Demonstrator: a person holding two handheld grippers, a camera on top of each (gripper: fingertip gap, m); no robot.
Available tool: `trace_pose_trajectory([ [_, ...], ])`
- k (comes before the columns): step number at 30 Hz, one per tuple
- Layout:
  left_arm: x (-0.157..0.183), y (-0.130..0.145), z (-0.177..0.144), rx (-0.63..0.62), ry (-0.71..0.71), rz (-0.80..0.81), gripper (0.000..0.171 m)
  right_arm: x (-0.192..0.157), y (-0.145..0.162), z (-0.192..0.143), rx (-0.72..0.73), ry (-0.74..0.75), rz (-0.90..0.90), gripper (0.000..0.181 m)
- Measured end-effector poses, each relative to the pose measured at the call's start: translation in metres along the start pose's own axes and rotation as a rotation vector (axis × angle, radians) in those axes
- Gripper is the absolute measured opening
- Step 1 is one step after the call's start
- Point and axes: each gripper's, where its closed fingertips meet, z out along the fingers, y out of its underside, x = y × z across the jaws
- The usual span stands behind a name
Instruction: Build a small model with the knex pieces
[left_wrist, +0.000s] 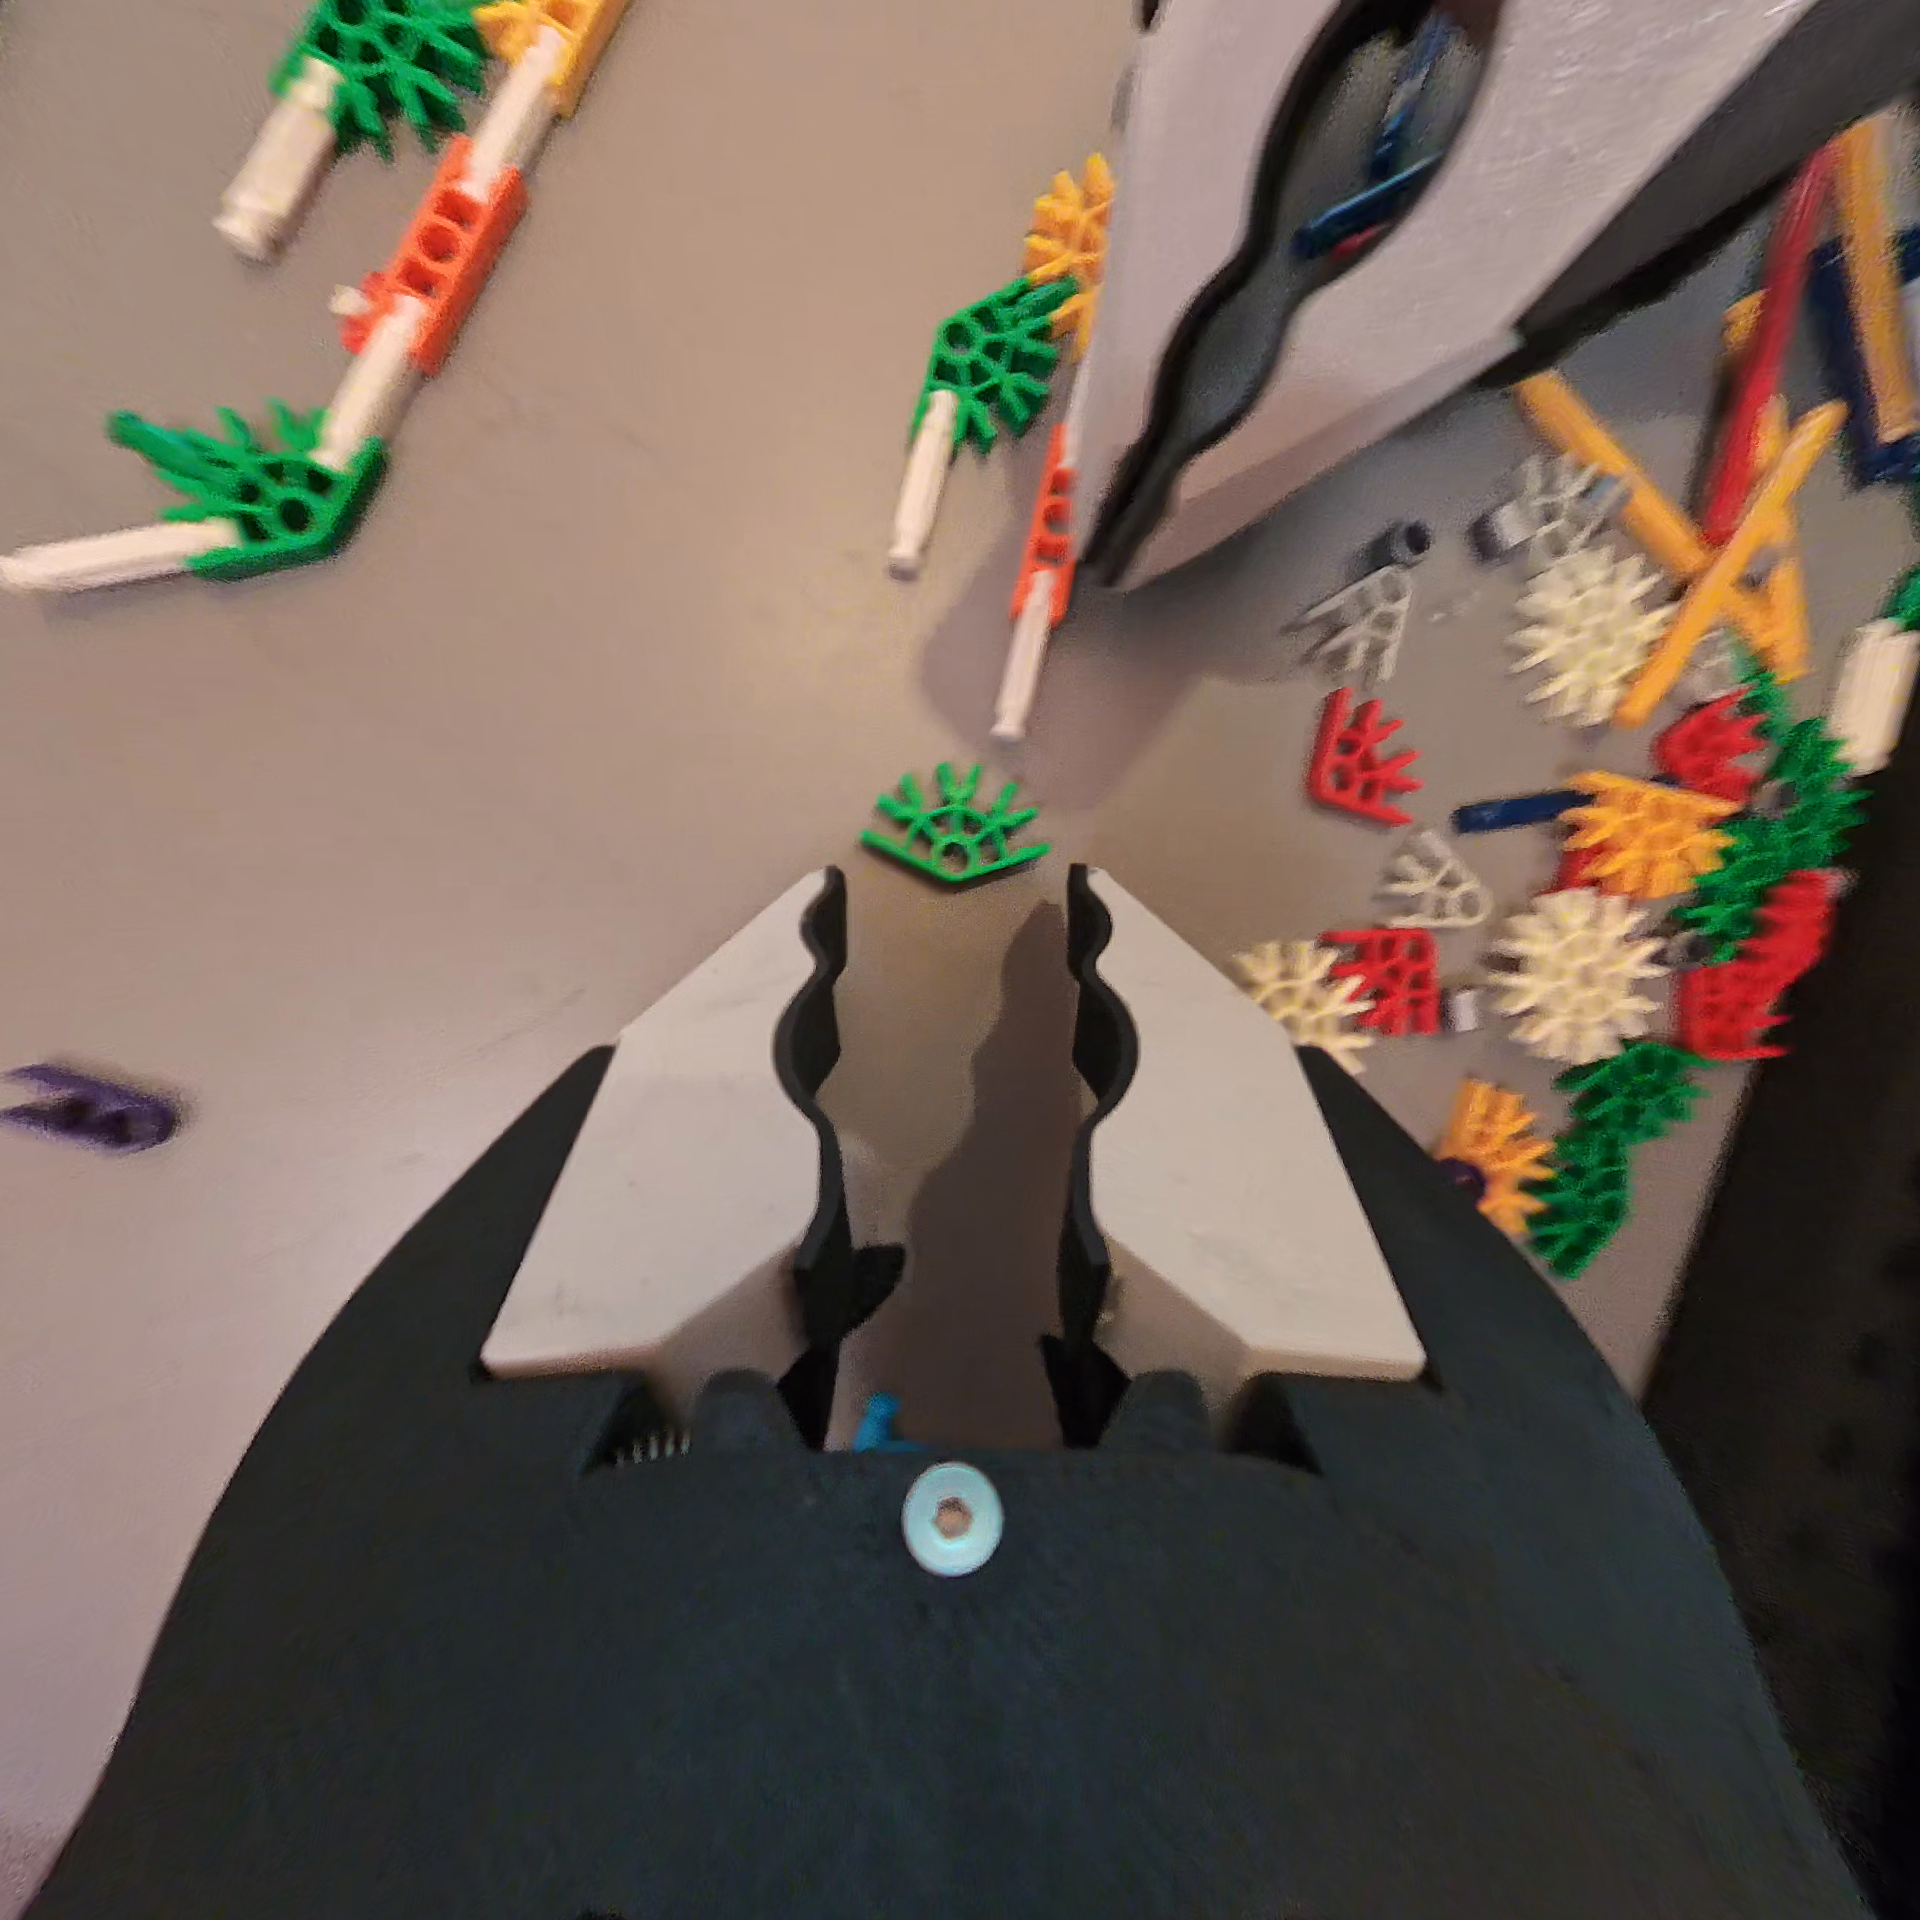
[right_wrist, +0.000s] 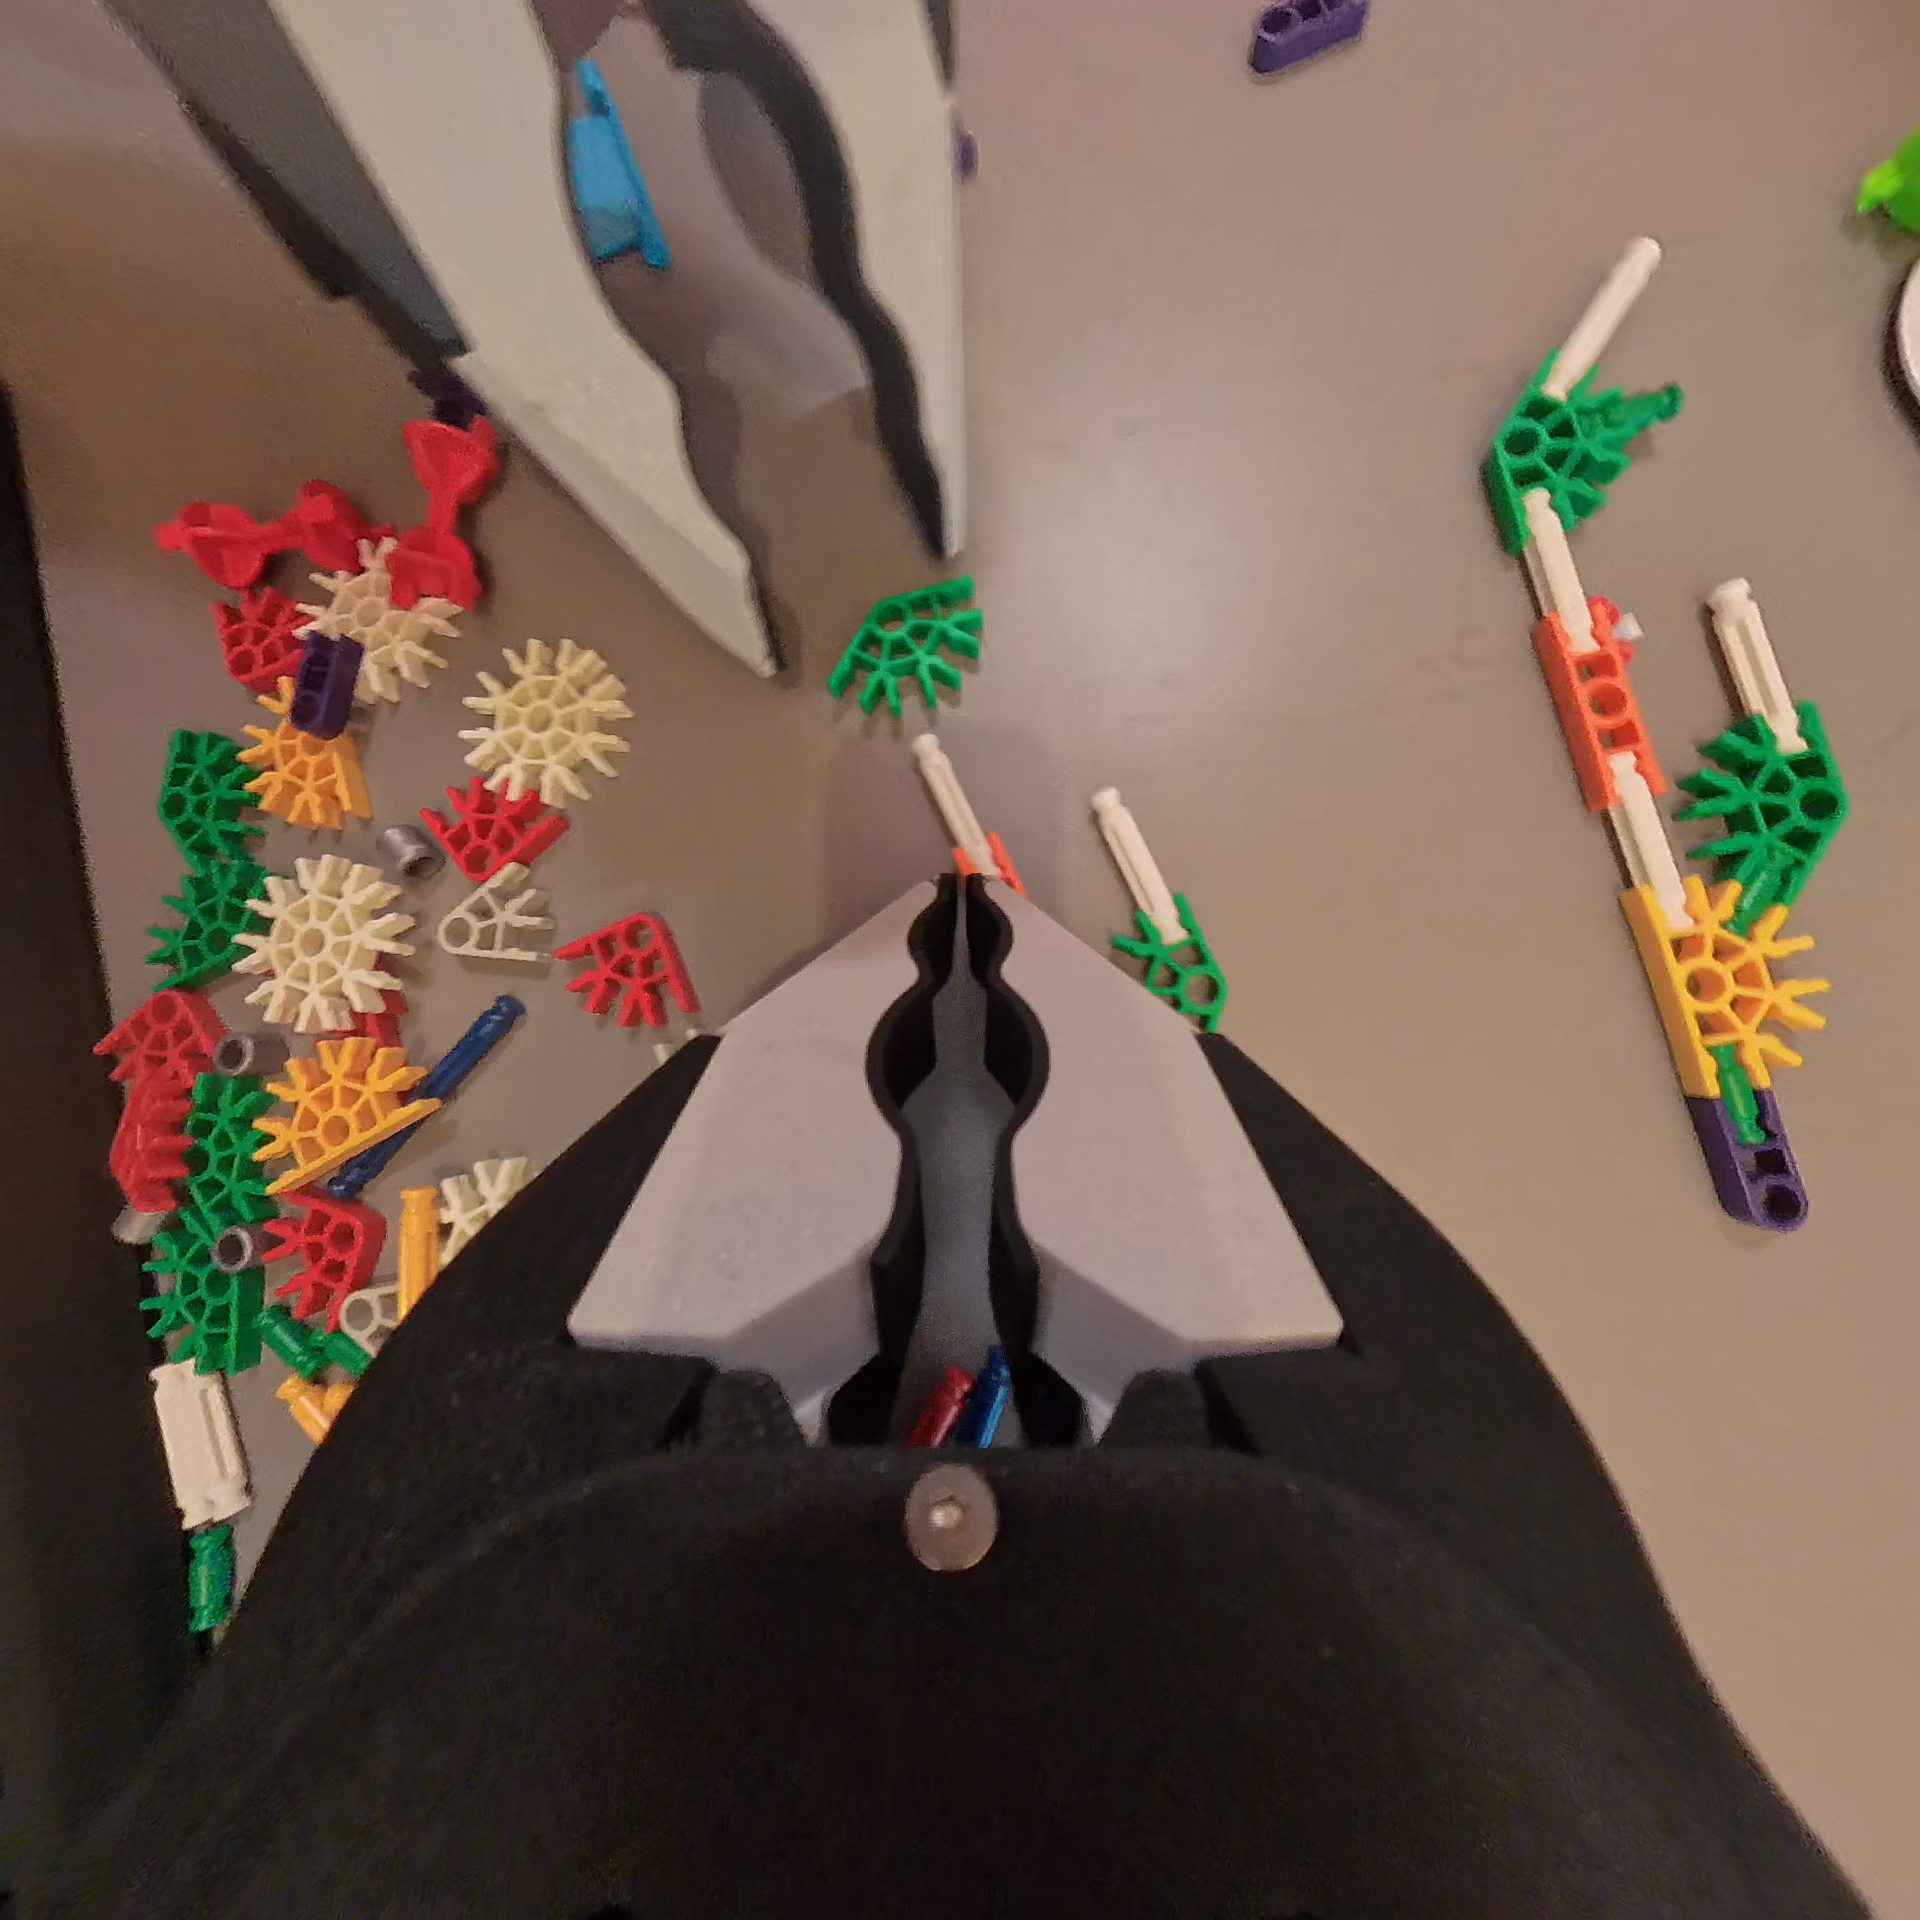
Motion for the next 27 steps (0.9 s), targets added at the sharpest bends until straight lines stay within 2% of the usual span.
trace_pose_trajectory([
  [3,0.002,-0.004,-0.01,-0.006,0.0,0.223,0.044,-0.006,-0.004,0.001,-0.021,0.005,-0.082,0.005],
  [6,0.005,-0.002,-0.008,-0.069,-0.013,0.509,0.046,-0.005,-0.006,0.01,-0.051,0.019,-0.154,0.009],
  [7,-0.001,-0.003,-0.005,-0.086,-0.057,0.593,0.045,-0.005,-0.005,0.013,-0.065,0.015,-0.165,0.01],
  [9,-0.006,-0.002,0.0,-0.124,-0.058,0.668,0.044,-0.004,-0.008,0.017,-0.055,0.009,-0.167,0.005],
  [14,-0.004,-0.001,0.012,-0.087,0.034,0.561,0.023,-0.001,-0.009,0.018,-0.048,-0.008,-0.132,0.0],
  [18,-0.002,-0.003,0.014,-0.038,0.002,0.418,0.018,-0.001,-0.008,0.014,-0.025,-0.018,-0.102,0.0],
  [20,0.001,0.0,0.014,-0.028,-0.013,0.366,0.007,0.0,-0.009,0.011,-0.01,-0.012,-0.099,0.003],
  [24,0.005,0.002,0.013,-0.001,-0.054,0.263,0.011,0.004,-0.011,0.01,-0.024,-0.001,-0.135,0.011],
  [26,0.005,0.004,0.01,-0.004,-0.071,0.236,0.029,0.006,-0.007,0.015,-0.054,-0.003,-0.162,0.01],
  [27,0.005,0.003,0.009,0.004,-0.078,0.237,0.033,0.006,-0.005,0.018,-0.07,-0.005,-0.168,0.009],
])
